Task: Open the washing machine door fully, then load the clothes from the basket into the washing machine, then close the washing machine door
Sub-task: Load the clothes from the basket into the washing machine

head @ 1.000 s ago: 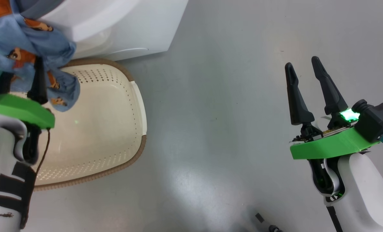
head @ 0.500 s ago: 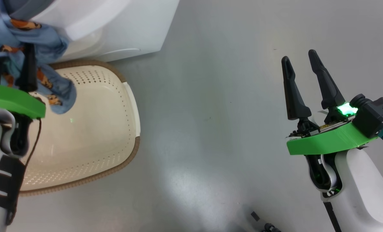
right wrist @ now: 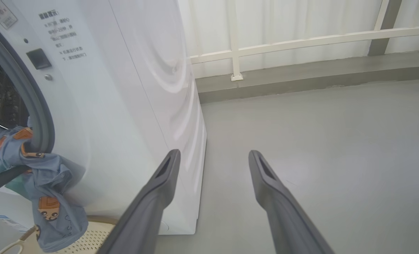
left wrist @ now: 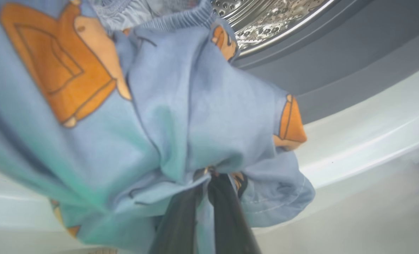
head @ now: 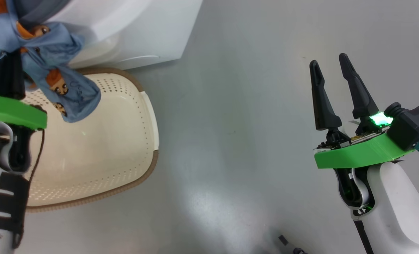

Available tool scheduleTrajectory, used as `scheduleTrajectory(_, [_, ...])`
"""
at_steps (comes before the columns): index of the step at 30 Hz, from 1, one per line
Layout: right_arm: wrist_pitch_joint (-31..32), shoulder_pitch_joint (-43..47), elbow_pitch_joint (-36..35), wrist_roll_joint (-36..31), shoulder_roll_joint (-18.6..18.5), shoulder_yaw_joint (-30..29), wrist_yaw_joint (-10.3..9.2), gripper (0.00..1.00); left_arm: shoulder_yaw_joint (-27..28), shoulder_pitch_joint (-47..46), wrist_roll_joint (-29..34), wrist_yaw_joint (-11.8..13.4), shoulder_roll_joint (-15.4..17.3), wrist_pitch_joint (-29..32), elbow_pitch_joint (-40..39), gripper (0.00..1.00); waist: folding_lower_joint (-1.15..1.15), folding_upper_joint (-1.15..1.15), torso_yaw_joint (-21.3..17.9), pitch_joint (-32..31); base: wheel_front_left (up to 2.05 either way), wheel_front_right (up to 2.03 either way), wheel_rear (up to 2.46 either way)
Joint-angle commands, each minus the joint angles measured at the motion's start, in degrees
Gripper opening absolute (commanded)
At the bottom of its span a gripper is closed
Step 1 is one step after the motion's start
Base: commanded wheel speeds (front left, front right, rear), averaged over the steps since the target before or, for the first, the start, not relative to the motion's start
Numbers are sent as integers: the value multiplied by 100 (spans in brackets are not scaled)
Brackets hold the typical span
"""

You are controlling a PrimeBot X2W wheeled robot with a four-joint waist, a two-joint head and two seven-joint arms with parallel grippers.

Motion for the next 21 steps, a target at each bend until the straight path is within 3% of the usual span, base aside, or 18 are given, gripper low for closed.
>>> scheduleTrajectory(1, [-45, 134, -142, -3, 19, 47, 25, 100, 327, 20, 104, 3, 263, -88, -298, 0, 0, 0, 57, -29, 0, 0, 0])
scheduleTrajectory(8, [-45, 125, -145, -3, 35, 17, 25, 100, 1074, 235, 594, 3, 86, -88, -1084, 0, 0, 0, 169, -66, 0, 0, 0])
scheduleTrajectory(14, [-45, 119, -136, 4, 49, 18, 25, 100, 1361, 36, 1000, 3, 38, -88, -1467, 0, 0, 0, 209, -77, 0, 0, 0])
scheduleTrajectory(21, [-45, 97, -110, 46, 97, 92, 25, 100, 1385, -573, 1452, 3, 176, -88, -1190, 0, 0, 0, 120, -87, 0, 0, 0])
